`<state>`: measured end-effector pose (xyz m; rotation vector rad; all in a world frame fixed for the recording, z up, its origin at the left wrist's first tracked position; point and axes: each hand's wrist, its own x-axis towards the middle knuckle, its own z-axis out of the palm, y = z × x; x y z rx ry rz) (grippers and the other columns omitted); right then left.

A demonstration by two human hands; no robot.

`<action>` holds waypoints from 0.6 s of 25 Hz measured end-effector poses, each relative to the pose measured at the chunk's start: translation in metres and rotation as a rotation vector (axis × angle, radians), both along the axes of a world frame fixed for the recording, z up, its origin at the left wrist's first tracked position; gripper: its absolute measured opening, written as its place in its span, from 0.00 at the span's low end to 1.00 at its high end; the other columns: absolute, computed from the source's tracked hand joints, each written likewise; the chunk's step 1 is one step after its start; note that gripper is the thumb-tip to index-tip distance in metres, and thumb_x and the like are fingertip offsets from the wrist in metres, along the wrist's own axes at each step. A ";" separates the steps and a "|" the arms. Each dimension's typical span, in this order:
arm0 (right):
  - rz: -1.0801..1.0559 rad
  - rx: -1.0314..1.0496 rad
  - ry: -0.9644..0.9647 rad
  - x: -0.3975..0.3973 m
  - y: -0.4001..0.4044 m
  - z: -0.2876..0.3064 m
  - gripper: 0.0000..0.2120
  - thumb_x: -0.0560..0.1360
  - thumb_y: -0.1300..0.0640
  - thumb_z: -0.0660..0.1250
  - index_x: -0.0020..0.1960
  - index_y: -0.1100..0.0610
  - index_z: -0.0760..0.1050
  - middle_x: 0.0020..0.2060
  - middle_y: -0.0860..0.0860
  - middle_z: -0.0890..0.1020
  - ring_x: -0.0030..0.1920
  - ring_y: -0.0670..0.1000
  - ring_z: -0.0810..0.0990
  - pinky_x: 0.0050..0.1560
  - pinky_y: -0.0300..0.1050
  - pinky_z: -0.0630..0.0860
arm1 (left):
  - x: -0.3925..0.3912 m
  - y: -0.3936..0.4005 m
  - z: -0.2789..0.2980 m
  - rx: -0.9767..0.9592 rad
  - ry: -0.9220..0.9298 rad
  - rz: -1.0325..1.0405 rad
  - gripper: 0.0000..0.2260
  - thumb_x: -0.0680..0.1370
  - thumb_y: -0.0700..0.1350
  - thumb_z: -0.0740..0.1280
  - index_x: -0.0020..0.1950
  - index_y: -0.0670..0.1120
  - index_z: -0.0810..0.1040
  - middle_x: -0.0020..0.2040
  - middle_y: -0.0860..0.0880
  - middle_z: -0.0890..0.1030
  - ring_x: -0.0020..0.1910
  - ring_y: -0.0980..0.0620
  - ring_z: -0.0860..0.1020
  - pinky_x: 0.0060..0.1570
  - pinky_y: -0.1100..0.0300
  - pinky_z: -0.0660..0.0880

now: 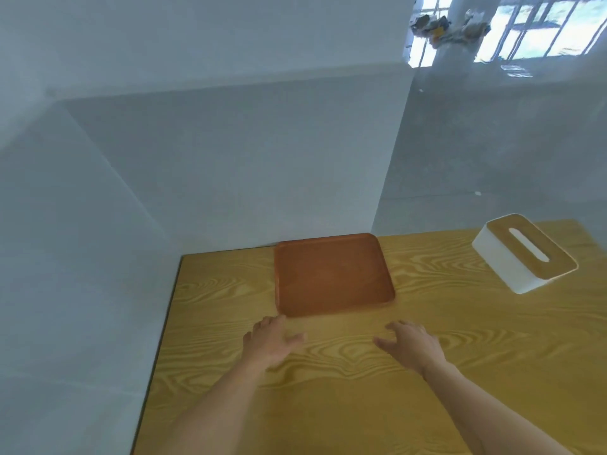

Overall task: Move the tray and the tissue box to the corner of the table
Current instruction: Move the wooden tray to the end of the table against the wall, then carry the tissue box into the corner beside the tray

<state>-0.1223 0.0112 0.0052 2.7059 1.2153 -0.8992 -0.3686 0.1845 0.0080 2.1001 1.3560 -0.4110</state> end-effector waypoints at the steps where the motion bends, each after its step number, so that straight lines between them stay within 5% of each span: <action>1: 0.042 0.023 -0.008 -0.005 -0.005 0.012 0.31 0.76 0.32 0.58 0.72 0.48 0.68 0.71 0.50 0.73 0.69 0.55 0.70 0.64 0.57 0.71 | -0.005 -0.002 0.008 -0.030 -0.047 0.005 0.39 0.72 0.74 0.60 0.77 0.53 0.62 0.77 0.47 0.65 0.74 0.44 0.64 0.70 0.45 0.63; 9: 0.095 0.320 -0.093 -0.063 -0.073 0.097 0.21 0.77 0.35 0.59 0.65 0.43 0.75 0.62 0.43 0.80 0.61 0.48 0.78 0.56 0.47 0.75 | -0.032 -0.026 0.071 -0.156 -0.326 -0.278 0.35 0.68 0.76 0.62 0.68 0.58 0.73 0.71 0.57 0.72 0.67 0.58 0.70 0.61 0.57 0.66; 15: -0.053 0.404 -0.170 -0.098 -0.152 0.121 0.19 0.78 0.35 0.59 0.64 0.41 0.74 0.62 0.40 0.79 0.61 0.45 0.77 0.55 0.44 0.73 | -0.011 -0.070 0.088 -0.138 -0.408 -0.592 0.32 0.69 0.73 0.61 0.65 0.55 0.77 0.65 0.56 0.77 0.64 0.57 0.73 0.59 0.60 0.67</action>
